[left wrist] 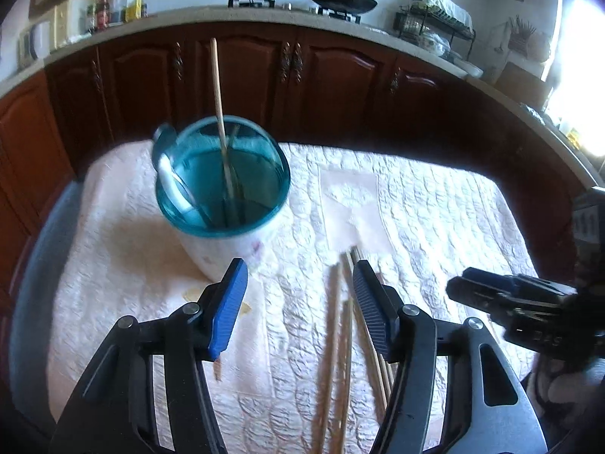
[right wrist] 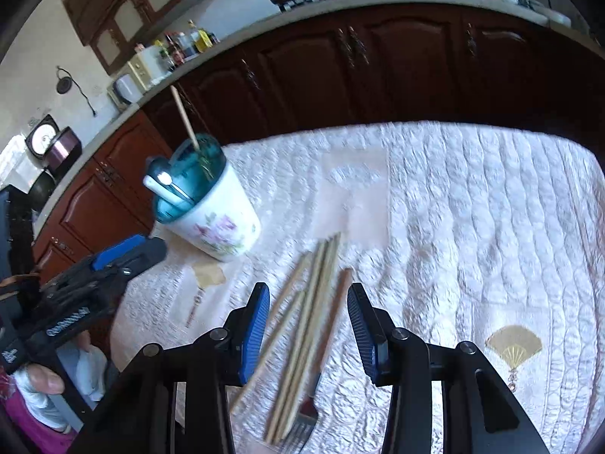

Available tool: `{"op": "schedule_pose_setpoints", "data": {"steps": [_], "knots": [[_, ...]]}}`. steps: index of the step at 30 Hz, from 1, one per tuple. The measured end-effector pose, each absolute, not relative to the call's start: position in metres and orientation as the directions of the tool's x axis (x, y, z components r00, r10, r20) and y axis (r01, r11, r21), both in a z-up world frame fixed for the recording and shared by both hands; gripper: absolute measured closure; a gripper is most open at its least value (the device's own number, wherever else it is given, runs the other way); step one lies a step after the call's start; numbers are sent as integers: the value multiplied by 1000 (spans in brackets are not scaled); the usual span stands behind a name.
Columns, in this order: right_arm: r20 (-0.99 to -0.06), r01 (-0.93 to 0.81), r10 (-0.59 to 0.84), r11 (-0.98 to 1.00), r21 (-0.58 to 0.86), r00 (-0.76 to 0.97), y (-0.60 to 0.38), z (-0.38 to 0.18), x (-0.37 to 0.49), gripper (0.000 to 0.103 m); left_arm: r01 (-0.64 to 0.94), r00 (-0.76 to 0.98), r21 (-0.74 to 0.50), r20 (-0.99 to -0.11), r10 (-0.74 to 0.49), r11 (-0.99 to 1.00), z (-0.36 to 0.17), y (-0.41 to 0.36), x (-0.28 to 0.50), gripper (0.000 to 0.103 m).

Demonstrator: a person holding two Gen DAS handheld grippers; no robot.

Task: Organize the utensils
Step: 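Open both tools and withdraw them from the cup toward the chopsticks, then grasp a wooden chopstick with the left tool while the right tool grasps a brown chopstick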

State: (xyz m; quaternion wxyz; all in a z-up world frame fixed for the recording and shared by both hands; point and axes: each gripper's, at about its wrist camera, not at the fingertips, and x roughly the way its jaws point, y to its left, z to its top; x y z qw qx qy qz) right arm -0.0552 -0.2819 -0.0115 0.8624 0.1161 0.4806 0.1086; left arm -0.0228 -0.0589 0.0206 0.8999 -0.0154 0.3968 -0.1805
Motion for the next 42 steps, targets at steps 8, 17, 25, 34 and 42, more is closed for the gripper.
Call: {"op": "schedule_pose_setpoints", "data": {"steps": [8, 17, 25, 34, 42], "knots": [[-864, -27, 275, 956, 291, 421, -283, -70, -34, 62, 366, 534, -133, -781, -324, 921, -21, -77, -19, 45], [-894, -31, 241, 968, 248, 377, -278, -93, -12, 73, 391, 457, -84, -847, -272, 917, -68, -103, 4, 56], [-899, -40, 184, 982, 183, 397, -281, -88, -4, 89, 411, 436, -56, -864, -250, 910, -85, -122, 26, 67], [-897, -9, 244, 966, 259, 368, -314, -85, -9, 88, 394, 344, -148, -891, -295, 907, -88, -93, 25, 96], [-886, 23, 302, 943, 331, 353, -331, -84, -9, 82, 405, 353, -136, -889, -292, 904, -77, -87, 27, 88]]}}
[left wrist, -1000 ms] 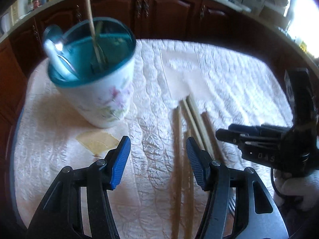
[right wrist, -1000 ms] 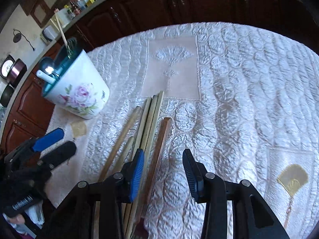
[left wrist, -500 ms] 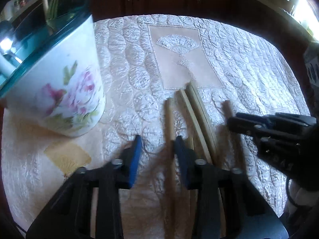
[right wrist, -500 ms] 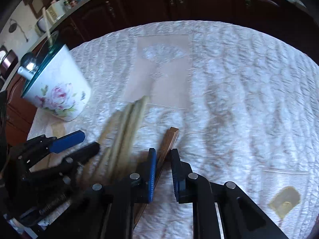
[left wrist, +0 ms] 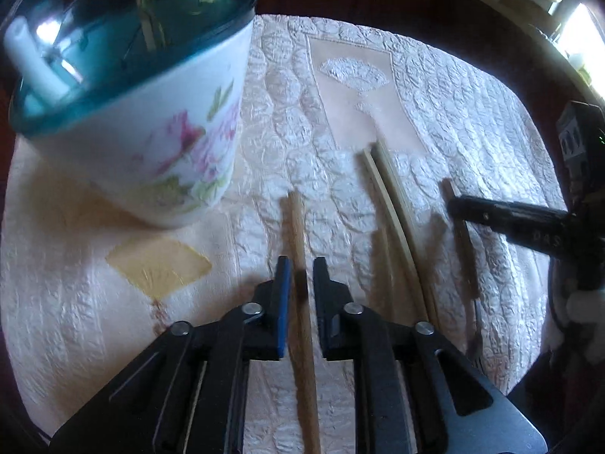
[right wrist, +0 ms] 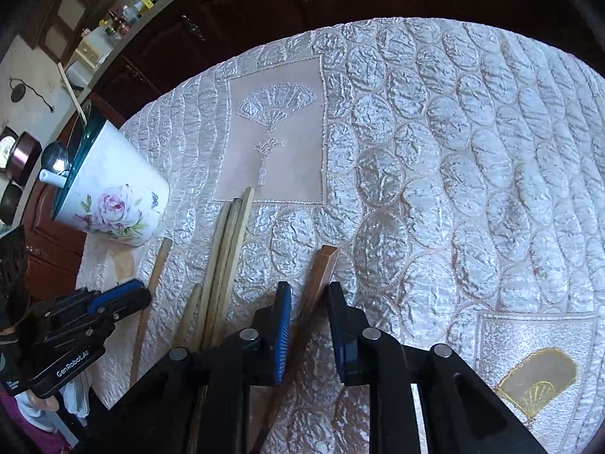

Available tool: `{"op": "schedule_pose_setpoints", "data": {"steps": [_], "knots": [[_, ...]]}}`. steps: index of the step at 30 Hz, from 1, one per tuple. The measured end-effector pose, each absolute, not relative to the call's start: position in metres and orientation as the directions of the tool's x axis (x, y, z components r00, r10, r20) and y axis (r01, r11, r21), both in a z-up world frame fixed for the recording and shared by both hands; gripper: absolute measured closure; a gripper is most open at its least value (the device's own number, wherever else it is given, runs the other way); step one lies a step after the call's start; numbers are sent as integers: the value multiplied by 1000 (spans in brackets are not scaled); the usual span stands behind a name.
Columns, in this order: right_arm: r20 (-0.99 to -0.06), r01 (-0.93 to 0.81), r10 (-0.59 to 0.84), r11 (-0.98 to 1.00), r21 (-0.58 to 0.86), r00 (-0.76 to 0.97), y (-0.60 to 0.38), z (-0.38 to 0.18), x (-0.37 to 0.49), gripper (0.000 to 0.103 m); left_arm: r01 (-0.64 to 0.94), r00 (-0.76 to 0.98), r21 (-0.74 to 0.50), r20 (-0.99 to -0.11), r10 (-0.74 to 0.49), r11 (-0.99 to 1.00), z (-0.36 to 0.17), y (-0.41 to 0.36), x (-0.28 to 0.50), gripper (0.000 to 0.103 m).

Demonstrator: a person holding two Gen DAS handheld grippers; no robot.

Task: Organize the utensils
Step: 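Grasp a wooden chopstick with the left tool while the right tool grasps a brown chopstick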

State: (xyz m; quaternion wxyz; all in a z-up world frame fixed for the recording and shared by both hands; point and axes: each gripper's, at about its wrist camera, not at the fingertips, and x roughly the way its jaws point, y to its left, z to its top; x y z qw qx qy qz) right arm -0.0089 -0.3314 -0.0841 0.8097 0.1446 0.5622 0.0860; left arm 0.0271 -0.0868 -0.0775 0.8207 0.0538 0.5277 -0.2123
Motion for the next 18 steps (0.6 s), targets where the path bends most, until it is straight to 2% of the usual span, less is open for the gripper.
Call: {"op": "schedule_pose_setpoints", "data": {"steps": [2, 7, 10, 12, 13, 18], "knots": [[-890, 19, 294, 947, 320, 348, -327, -85, -1, 82, 396, 365, -117, -890, -273, 911, -78, -92, 32, 84], [-893, -11, 280, 955, 295, 352, -311, -93, 11, 83, 369, 365, -28, -915, -173, 929, -90, -106, 47, 82], [-889, -12, 280, 955, 295, 364, -306, -96, 15, 89, 384, 389, 3, -907, -159, 923, -91, -114, 48, 82], [-877, -12, 300, 948, 319, 375, -305, -93, 16, 90, 399, 383, -16, -905, -183, 917, -89, -114, 48, 95], [-869, -17, 310, 944, 330, 385, -306, -89, 14, 90, 403, 373, -42, -905, -206, 914, -86, -112, 48, 97], [-820, -54, 358, 926, 374, 447, -308, -56, 0, 92, 406, 419, -136, -851, -316, 904, -51, -82, 35, 97]]}}
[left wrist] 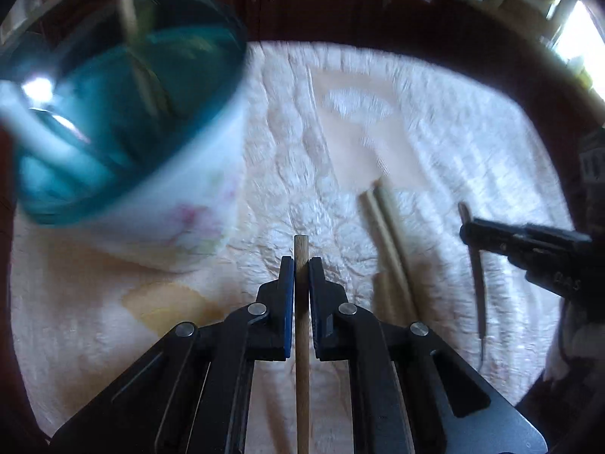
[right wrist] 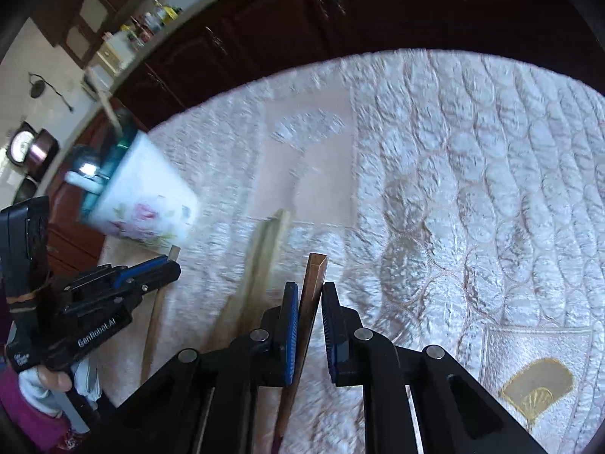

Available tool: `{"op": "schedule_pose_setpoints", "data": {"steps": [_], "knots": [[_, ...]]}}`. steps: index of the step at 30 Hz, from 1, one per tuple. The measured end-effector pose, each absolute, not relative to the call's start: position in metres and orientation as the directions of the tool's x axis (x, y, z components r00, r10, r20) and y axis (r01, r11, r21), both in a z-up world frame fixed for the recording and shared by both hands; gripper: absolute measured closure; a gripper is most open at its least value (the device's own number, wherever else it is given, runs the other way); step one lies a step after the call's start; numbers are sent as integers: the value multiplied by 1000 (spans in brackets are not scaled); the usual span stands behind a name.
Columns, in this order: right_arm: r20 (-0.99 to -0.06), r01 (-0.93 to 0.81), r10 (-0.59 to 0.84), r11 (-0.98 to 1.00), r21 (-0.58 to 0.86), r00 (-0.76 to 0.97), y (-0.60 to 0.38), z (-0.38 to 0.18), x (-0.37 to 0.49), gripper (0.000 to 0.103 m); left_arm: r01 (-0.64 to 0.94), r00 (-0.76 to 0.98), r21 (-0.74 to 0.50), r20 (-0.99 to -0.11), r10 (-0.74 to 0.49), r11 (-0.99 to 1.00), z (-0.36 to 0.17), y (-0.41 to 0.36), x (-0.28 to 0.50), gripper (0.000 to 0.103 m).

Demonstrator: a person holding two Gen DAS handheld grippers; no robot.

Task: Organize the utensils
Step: 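Grasp a wooden chopstick with the left tool while the right tool grasps a brown chopstick, then lower both held chopsticks into the teal-lidded cup and open both tools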

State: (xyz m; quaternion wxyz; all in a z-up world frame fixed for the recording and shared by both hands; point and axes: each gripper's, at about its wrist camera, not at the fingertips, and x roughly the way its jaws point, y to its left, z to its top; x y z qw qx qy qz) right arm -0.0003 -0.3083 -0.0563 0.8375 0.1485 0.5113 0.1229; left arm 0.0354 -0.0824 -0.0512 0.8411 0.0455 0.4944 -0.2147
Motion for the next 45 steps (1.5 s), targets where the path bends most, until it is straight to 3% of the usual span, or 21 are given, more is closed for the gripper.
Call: {"op": "schedule_pose_setpoints", "data": {"steps": [10, 24, 37, 45], "knots": [[-721, -180, 432, 897, 403, 542, -297, 14, -44, 94, 424, 549, -195, -721, -423, 884, 31, -41, 3, 97], [-666, -258, 426, 904, 341, 612, -286, 68, -85, 94, 428, 622, -217, -634, -460, 878, 74, -19, -26, 97], [-604, -355, 461, 887, 296, 650, -259, 122, -62, 94, 390, 702, -241, -546, -457, 889, 129, 14, -21, 97], [-576, -419, 465, 881, 221, 673, -223, 165, -23, 94, 330, 786, -217, -475, -395, 919, 169, 30, 9, 97]]}}
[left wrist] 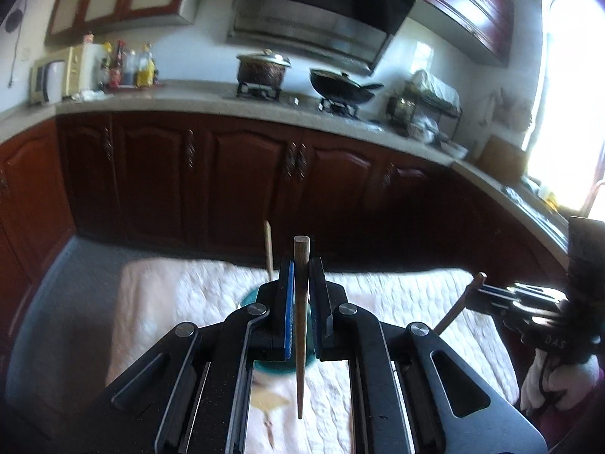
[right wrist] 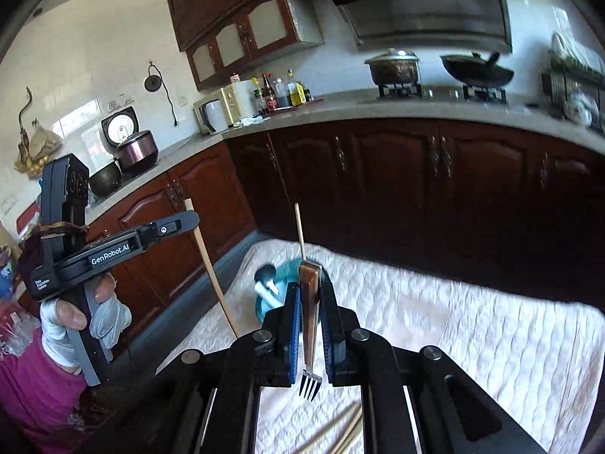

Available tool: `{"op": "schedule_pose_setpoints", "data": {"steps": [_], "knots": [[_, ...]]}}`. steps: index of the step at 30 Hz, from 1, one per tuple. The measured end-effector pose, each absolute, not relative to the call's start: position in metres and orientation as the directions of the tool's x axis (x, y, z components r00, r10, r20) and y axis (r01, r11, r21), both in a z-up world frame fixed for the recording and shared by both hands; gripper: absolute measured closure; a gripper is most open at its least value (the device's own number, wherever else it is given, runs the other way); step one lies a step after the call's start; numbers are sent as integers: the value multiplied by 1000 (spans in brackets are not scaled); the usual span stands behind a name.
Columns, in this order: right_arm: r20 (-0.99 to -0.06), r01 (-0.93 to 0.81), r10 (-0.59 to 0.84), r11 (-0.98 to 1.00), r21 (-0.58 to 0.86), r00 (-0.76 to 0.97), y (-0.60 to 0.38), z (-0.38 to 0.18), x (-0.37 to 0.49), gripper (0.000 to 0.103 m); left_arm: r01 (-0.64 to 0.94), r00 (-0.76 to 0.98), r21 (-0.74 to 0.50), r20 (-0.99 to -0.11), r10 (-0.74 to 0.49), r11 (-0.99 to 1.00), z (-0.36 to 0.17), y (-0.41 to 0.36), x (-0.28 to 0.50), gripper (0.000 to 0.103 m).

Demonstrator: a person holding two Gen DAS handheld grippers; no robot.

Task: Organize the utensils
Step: 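Lower both held chopsticks into the teal-lidded cup and open both tools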

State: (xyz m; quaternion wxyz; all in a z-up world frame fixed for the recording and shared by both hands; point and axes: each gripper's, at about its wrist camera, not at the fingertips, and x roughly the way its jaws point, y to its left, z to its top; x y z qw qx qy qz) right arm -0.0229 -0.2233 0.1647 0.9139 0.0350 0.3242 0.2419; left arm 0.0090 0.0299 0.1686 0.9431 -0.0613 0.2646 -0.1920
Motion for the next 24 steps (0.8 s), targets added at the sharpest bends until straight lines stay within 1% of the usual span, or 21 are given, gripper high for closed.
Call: {"op": "schedule_pose_setpoints", "data": {"steps": [10, 16, 24], "knots": [[-556, -447, 478, 871, 203, 680, -198, 185, 19, 94, 295, 825, -199, -440, -354, 935, 195, 34, 47, 97], [-558, -431, 466, 879, 203, 687, -189, 181, 43, 94, 258, 845, -170, -438, -307, 951, 192, 34, 69, 97], [-584, -420, 462, 881, 218, 667, -181, 166, 70, 94, 230, 849, -135, -457, -266, 964, 177, 30, 91, 97]]}}
